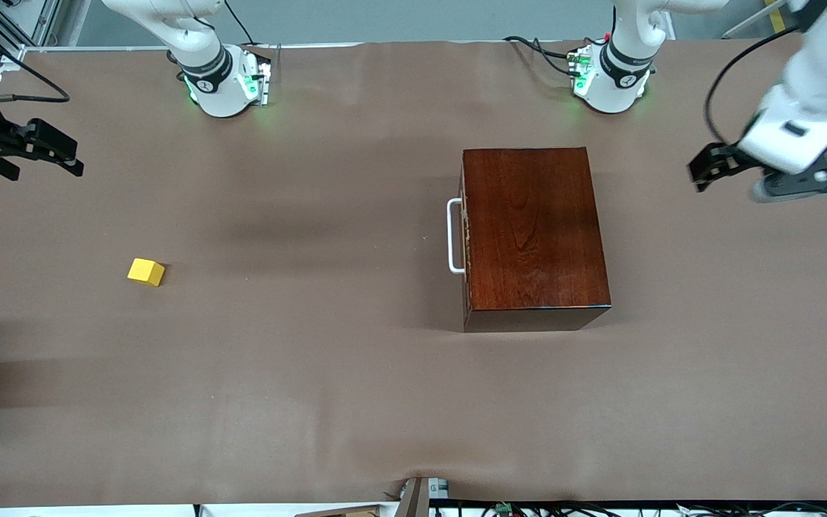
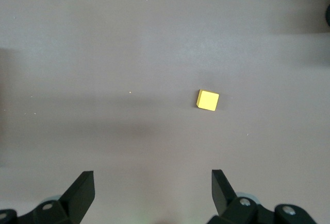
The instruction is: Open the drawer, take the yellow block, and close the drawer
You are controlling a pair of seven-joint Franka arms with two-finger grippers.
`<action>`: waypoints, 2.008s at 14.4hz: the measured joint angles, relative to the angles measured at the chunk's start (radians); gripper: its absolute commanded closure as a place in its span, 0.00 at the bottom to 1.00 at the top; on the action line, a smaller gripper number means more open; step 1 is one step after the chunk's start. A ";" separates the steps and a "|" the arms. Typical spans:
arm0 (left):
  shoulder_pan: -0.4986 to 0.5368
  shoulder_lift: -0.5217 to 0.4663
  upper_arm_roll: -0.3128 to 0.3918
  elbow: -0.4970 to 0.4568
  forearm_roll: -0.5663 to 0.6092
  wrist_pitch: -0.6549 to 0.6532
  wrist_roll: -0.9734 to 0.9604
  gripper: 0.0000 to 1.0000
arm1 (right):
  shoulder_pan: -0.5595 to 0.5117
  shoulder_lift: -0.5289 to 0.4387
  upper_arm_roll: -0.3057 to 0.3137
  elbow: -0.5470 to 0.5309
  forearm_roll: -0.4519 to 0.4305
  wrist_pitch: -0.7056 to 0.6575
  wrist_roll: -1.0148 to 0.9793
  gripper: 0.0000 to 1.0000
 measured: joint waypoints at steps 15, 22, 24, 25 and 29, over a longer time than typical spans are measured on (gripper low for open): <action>0.091 -0.014 -0.017 0.081 -0.081 -0.038 0.144 0.00 | -0.003 0.000 0.000 0.000 0.000 -0.001 0.000 0.00; 0.154 -0.025 -0.086 0.043 -0.085 -0.062 0.154 0.00 | -0.004 0.000 0.000 0.000 0.000 -0.012 0.000 0.00; 0.168 -0.028 -0.107 0.043 -0.086 -0.064 0.154 0.00 | -0.004 0.000 0.000 0.000 0.000 -0.013 0.000 0.00; 0.168 -0.029 -0.109 0.043 -0.086 -0.064 0.155 0.00 | -0.004 0.000 0.000 0.000 0.000 -0.013 0.000 0.00; 0.171 -0.029 -0.109 0.055 -0.086 -0.064 0.164 0.00 | -0.004 0.000 0.000 0.000 0.000 -0.014 0.000 0.00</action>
